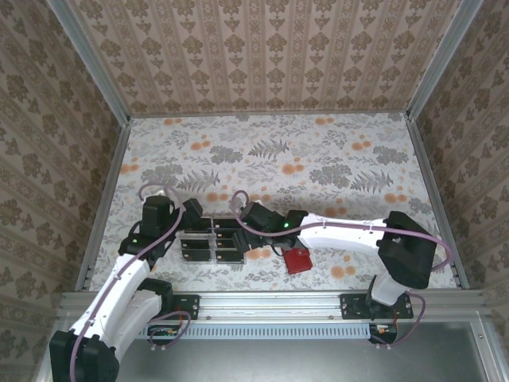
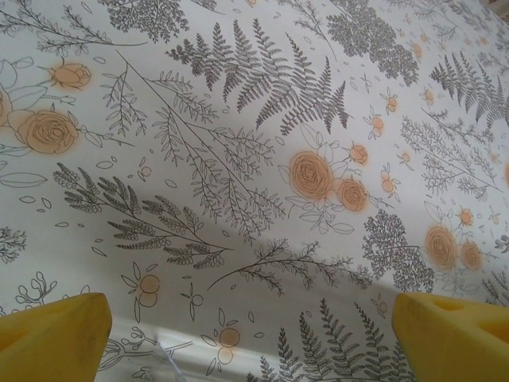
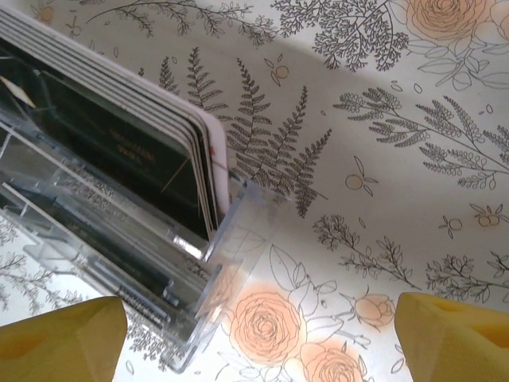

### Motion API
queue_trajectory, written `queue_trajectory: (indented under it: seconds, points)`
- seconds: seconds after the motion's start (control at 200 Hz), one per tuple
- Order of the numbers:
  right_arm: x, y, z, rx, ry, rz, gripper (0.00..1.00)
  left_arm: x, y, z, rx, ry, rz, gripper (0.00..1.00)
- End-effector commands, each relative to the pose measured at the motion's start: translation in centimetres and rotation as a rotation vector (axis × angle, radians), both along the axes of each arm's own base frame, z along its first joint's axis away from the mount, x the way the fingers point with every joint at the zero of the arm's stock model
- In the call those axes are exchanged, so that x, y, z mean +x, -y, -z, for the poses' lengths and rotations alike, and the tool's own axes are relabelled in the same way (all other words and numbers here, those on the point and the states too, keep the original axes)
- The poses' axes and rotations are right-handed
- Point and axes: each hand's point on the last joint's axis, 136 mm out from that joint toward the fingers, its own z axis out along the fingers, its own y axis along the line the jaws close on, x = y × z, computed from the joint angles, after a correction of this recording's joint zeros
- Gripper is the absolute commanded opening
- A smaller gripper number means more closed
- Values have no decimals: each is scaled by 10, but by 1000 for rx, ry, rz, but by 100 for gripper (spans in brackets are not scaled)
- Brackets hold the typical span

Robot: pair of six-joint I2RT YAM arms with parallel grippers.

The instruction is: Put the credit cards into the card holder

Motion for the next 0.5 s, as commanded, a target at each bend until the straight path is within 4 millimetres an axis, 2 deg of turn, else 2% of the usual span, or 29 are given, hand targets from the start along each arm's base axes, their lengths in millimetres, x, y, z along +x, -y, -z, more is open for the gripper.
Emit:
queue_trajectory:
  seconds: [0.0,0.27,0.49]
  points:
    - [12,-4,-3,-32,52,6,89,3,5,-1,-37,26,3,100]
    - [31,4,4,-64,75,46,89,5,15,3,-101,31,16,100]
    - [51,10,-1,-42,93,76,88,10,23,3,-136,42,27,100]
